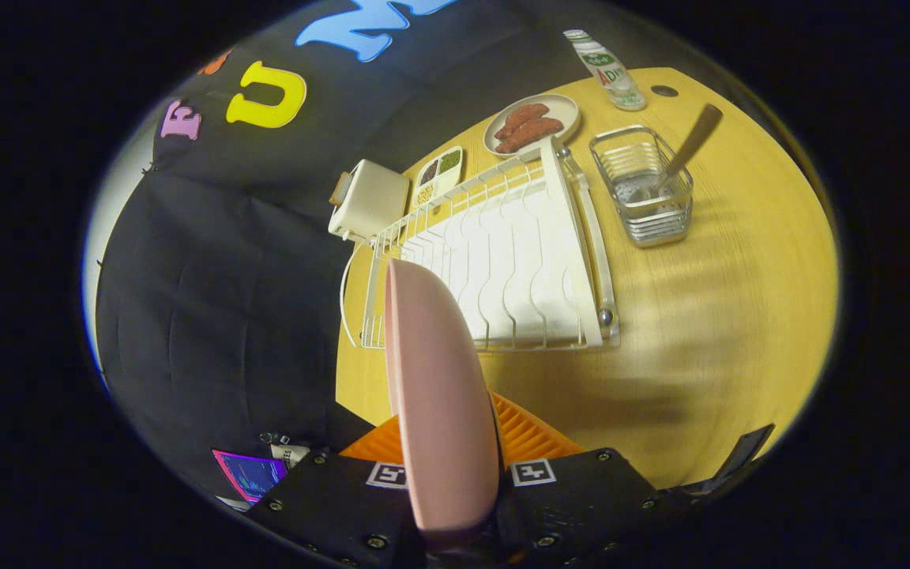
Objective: Take the plate from the dish rack, then take the spoon from the basket and place it into the plate.
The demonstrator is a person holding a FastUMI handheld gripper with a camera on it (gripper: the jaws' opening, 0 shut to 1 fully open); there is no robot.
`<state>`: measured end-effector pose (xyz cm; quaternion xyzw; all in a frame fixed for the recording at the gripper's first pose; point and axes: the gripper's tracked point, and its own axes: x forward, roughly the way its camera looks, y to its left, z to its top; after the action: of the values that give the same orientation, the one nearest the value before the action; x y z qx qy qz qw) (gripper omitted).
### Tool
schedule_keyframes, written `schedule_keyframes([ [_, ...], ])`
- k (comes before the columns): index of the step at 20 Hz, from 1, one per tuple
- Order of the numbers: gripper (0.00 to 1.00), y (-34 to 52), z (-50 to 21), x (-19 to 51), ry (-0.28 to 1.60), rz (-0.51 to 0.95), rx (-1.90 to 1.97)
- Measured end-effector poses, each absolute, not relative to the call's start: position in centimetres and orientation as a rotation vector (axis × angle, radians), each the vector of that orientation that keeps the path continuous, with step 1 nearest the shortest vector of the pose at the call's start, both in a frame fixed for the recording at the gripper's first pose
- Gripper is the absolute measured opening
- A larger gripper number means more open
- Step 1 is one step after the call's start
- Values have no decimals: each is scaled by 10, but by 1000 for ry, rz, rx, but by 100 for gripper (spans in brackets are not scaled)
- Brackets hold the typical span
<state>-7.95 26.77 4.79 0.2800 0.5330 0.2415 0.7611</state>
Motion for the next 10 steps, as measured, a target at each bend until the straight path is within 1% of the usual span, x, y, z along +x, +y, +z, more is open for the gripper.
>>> schedule_keyframes([
  [5,30,269,-4,-122,1195,502,671],
  [10,30,277,-43,-130,1199,481,691],
])
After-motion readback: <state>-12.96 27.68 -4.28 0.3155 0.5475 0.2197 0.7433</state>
